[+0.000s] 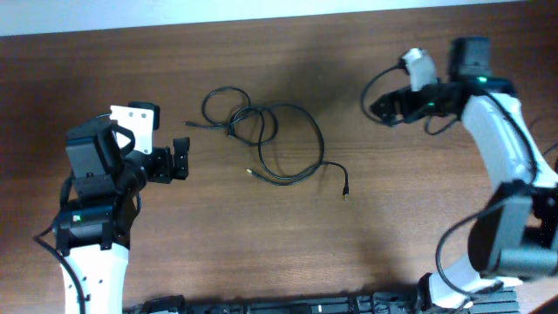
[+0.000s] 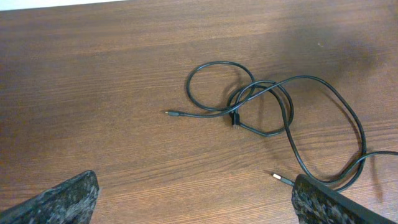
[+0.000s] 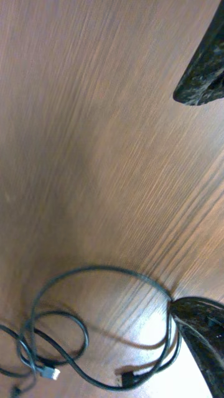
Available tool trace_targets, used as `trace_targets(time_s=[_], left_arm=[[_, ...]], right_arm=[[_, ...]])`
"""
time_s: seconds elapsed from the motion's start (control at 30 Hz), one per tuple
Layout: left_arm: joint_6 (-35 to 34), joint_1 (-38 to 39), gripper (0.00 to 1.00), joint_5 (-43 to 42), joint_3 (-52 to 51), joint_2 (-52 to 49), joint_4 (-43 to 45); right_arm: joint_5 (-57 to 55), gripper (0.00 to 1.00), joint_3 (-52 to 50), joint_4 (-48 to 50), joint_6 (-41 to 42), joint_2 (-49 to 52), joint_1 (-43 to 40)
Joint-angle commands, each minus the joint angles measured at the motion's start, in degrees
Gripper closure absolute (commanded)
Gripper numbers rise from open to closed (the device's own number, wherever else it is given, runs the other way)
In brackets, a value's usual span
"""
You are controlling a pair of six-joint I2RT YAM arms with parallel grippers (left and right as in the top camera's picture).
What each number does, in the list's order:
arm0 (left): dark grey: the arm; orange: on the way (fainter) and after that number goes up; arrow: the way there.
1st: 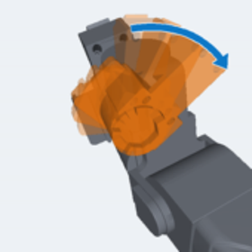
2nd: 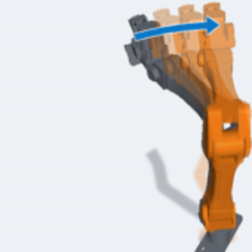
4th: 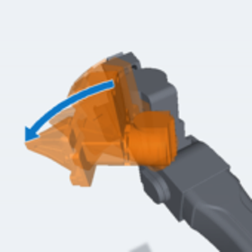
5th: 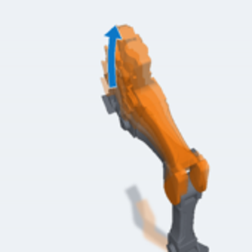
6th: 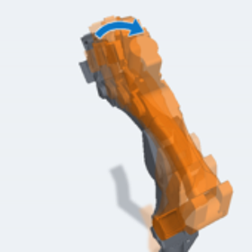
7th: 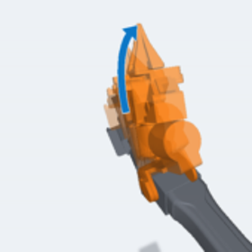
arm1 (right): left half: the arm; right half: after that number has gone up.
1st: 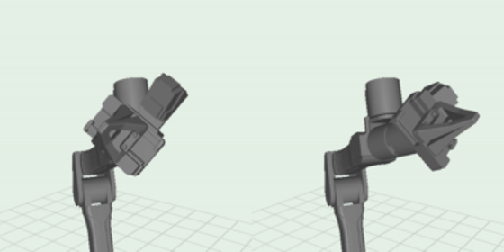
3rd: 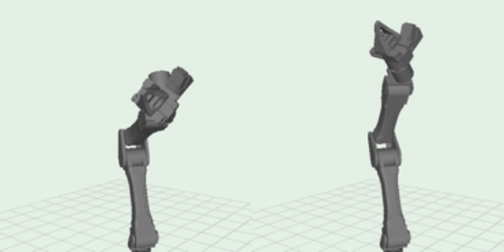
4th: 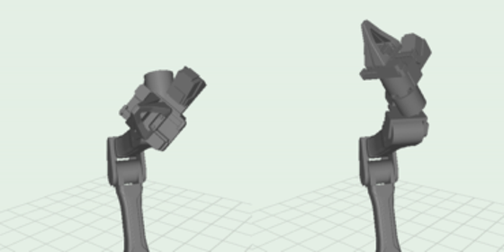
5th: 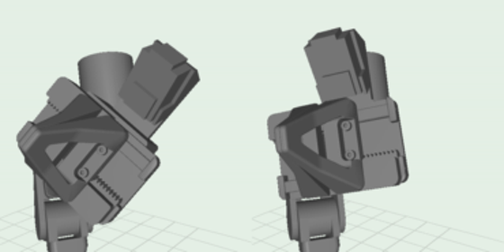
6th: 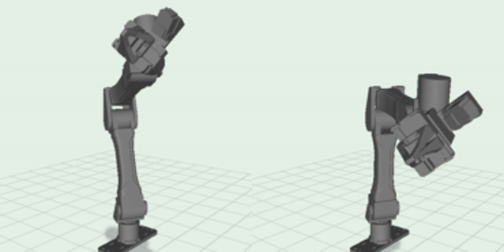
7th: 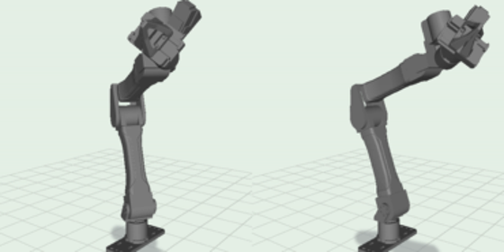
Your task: Untangle cables
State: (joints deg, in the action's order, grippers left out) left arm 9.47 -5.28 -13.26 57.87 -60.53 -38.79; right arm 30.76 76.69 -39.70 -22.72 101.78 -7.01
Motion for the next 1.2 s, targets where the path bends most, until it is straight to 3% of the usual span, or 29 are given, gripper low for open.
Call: trace_targets(time_s=[0.0,0.13,0.33,0.77,0.8,0.87,0.9,1.0,1.17], left_arm=[[0.92,-0.09,0.01,-0.48,0.04,0.22,0.11],[0.94,-0.09,0.01,-0.48,0.04,0.22,0.11],[0.92,-0.13,0.01,-0.48,0.04,0.24,0.07],[0.92,-0.13,0.01,-0.48,0.04,0.24,0.07],[0.92,-0.13,0.01,-0.48,0.04,0.24,0.07],[0.92,-0.13,0.01,-0.48,0.04,0.24,0.07],[0.92,-0.13,0.01,-0.48,0.04,0.24,0.07],[0.92,-0.13,0.01,-0.46,0.04,0.24,0.07],[0.92,-0.13,0.01,-0.48,0.04,0.24,0.07]], right_arm=[[8.00,0.01,0.09,2.23,-1.05,7.15,4.35],[21.14,0.01,0.09,8.72,-1.05,13.49,9.97],[21.24,0.00,0.09,15.04,0.72,18.73,14.91],[21.14,0.01,0.04,16.00,0.92,22.47,19.50],[21.14,0.27,0.04,15.98,0.96,22.47,20.33],[21.14,0.89,0.13,16.61,6.93,22.45,20.35],[21.16,0.96,0.66,16.50,10.21,22.16,19.69],[20.61,0.96,5.90,9.97,12.76,19.50,18.25],[-8.37,0.96,33.97,-20.06,12.48,10.01,21.22]])
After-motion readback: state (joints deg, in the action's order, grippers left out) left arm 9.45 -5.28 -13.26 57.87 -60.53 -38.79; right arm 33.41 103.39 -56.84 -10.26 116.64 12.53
